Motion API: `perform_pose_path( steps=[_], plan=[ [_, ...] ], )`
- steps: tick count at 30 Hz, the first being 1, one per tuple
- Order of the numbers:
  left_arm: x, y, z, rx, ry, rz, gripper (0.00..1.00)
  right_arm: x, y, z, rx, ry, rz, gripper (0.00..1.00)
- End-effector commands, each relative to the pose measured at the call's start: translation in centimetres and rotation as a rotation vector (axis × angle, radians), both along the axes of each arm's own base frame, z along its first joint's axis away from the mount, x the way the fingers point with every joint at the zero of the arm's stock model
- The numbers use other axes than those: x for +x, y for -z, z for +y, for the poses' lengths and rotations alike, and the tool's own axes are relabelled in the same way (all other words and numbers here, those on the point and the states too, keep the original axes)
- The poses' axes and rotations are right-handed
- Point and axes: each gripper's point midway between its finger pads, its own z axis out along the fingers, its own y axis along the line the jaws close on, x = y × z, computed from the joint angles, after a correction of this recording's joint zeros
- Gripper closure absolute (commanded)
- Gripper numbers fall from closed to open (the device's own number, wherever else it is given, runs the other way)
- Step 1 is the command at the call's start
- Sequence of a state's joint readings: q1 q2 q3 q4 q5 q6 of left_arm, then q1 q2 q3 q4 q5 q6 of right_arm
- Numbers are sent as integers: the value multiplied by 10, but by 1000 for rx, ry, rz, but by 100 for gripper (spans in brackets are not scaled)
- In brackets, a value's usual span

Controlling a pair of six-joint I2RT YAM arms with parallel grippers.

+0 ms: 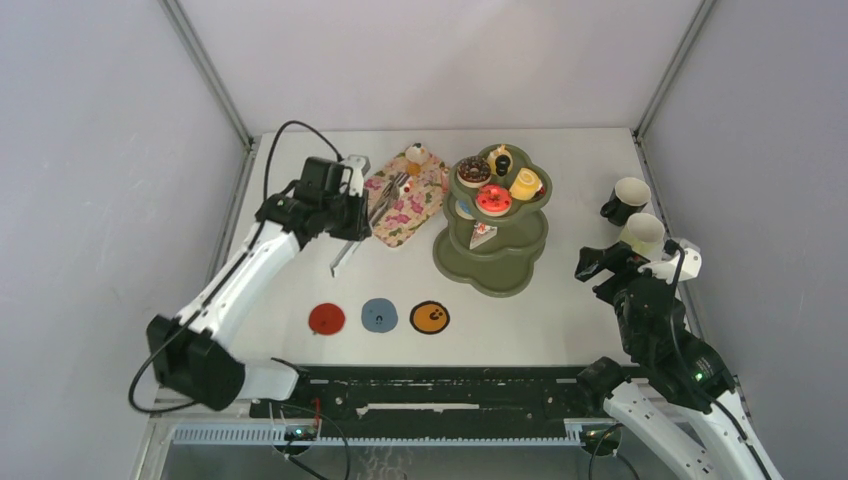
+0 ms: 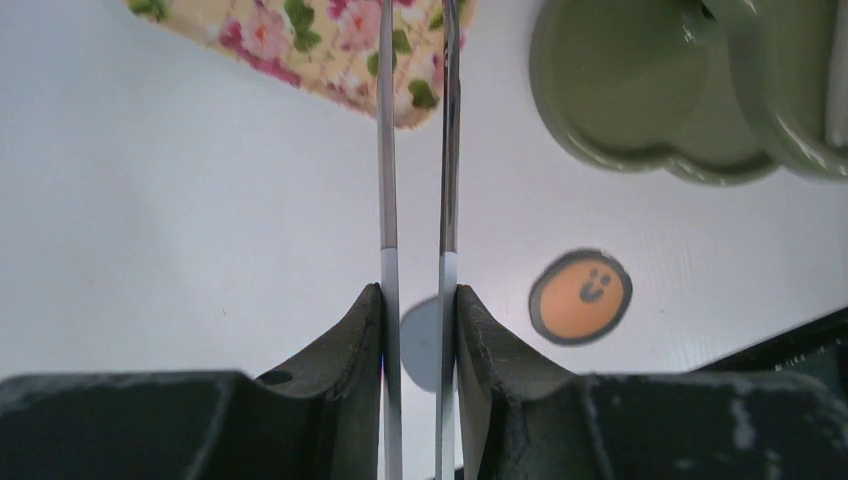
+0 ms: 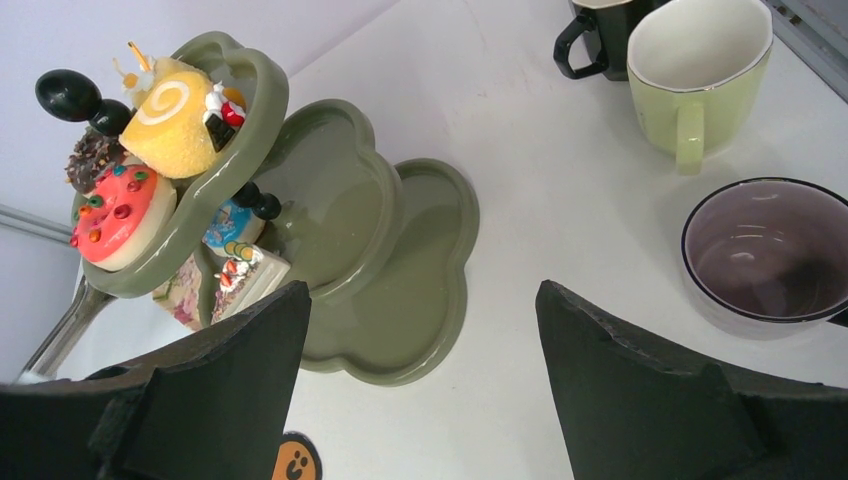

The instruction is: Serve the afternoon tea

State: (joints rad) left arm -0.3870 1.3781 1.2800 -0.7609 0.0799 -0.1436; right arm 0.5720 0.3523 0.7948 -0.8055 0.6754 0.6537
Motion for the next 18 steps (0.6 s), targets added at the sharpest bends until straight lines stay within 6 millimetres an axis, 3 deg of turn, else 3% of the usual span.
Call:
perform_pose_path(
  steps=[1, 5, 8, 18],
  plan=[
    [-44, -19, 2, -36, 23, -34, 100, -3, -16, -2, 38, 8, -47, 9],
    [-81, -40, 6, -61, 53, -70, 100, -4, -17, -6, 31, 19, -53, 9],
    [-111, -52, -5, -94, 145, -89, 99, -2, -23, -5, 15, 6, -73, 9],
    [-178, -67, -24, -132, 340, -36, 97, 2, -25, -2, 16, 3, -79, 9]
  ],
)
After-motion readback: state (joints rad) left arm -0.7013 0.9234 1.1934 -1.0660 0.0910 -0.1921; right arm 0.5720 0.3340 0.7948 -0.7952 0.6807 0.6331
